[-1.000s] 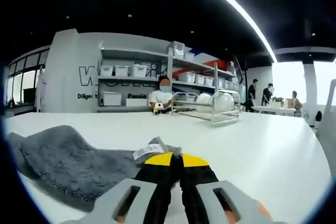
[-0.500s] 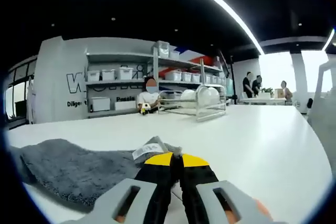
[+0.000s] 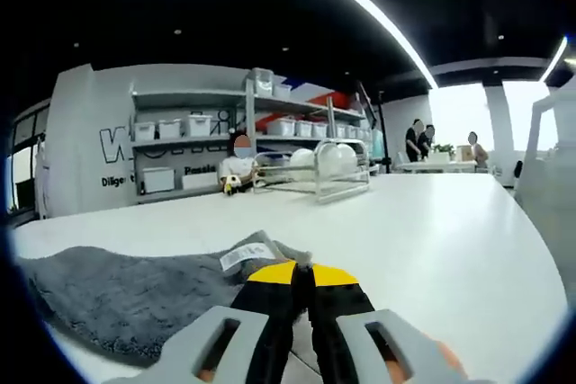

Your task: Open the folded towel by lifting each exposed corner and separating the folded layers until the towel lies flat within the target outline without major curled edges

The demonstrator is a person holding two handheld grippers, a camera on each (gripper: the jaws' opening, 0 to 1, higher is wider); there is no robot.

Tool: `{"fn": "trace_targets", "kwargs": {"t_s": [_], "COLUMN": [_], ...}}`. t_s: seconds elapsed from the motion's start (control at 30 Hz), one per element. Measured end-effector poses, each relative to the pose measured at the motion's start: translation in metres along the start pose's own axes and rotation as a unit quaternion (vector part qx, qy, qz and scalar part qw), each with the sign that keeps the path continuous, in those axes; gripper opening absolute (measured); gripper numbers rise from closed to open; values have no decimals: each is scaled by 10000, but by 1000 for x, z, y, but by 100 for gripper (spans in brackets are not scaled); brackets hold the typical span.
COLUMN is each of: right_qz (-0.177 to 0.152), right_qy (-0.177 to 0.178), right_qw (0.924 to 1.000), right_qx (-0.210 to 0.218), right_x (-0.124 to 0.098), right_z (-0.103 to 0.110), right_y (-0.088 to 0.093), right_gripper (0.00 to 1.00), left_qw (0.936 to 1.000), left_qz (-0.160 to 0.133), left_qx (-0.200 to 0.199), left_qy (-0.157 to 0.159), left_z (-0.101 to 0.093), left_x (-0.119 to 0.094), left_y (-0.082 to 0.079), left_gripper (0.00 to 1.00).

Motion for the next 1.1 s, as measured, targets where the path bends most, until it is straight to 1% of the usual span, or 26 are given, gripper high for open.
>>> {"fn": "trace_targets", "kwargs": {"t_s": [0.13, 0.3, 0.5, 0.7, 0.83, 1.1], "right_qz": [16, 32, 14, 16, 75, 160], "right_qy": [19, 28, -35, -103, -148, -185], "right_qw": [9997, 9990, 9987, 9983, 9973, 9958], "right_qx": [-257, -450, -516, -568, -714, -880], "right_x": [3, 8, 13, 21, 25, 35], "right_z": [-6, -13, -21, -28, -30, -37], "right_y": [1, 1, 1, 2, 4, 7], "right_gripper": [0, 0, 0, 0, 0, 0], "left_qw": [10000, 10000, 10000, 9998, 9997, 9997], "left_qz": [22, 29, 74, -11, -73, -58], "left_qx": [-16, -27, -59, -187, -248, -249], "left_qy": [-5, -12, -15, 2, 12, 11], "left_z": [0, -1, 1, 0, 0, 2], "left_x": [0, 0, 1, 0, 0, 1], "left_y": [1, 2, 5, 3, 2, 3], "left_gripper": [99, 99, 99, 99, 99, 99]}}
Point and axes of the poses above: the point that each gripper's makers call its tool centre point, and the gripper's own axes: x roughly forward along the fingers, z roughly to its left, y roughly out of its underside, the point moved 10 cm from there along -x, roughly backward along the fingers, and after that the axes turned 12 degrees about -z, right-handed, at the moved point
